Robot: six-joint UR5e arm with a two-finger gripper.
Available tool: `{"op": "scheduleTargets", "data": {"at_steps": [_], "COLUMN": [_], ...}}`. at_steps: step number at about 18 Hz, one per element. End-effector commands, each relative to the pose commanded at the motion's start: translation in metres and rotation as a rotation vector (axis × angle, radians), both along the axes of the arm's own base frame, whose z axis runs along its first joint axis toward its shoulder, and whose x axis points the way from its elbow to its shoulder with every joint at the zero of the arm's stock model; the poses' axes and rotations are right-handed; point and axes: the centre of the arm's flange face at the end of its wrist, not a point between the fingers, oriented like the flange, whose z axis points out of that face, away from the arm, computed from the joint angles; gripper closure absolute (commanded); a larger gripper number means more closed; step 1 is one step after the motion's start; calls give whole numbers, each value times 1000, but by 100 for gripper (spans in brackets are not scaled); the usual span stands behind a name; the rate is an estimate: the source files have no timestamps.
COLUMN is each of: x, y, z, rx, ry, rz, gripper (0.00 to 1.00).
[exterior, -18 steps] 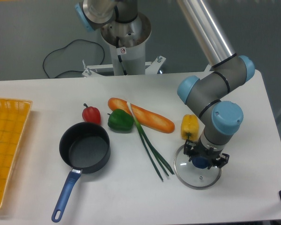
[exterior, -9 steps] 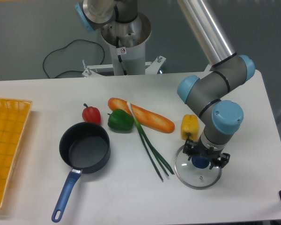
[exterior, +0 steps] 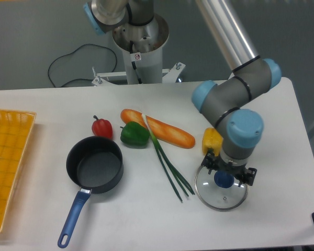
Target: Place the lid on the table
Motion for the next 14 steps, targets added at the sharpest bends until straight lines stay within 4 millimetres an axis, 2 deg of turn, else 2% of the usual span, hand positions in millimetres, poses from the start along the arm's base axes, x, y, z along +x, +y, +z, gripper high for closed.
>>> {"op": "scheduleTargets", "data": {"at_steps": [5, 9, 14], "x": [33, 66, 95], "y": [16, 7, -2], "z": [36, 59, 95], "rx": [3, -55, -99], "ry": [43, 94, 72], "rz": [-46, -76, -171], "gripper": [0, 0, 0]}}
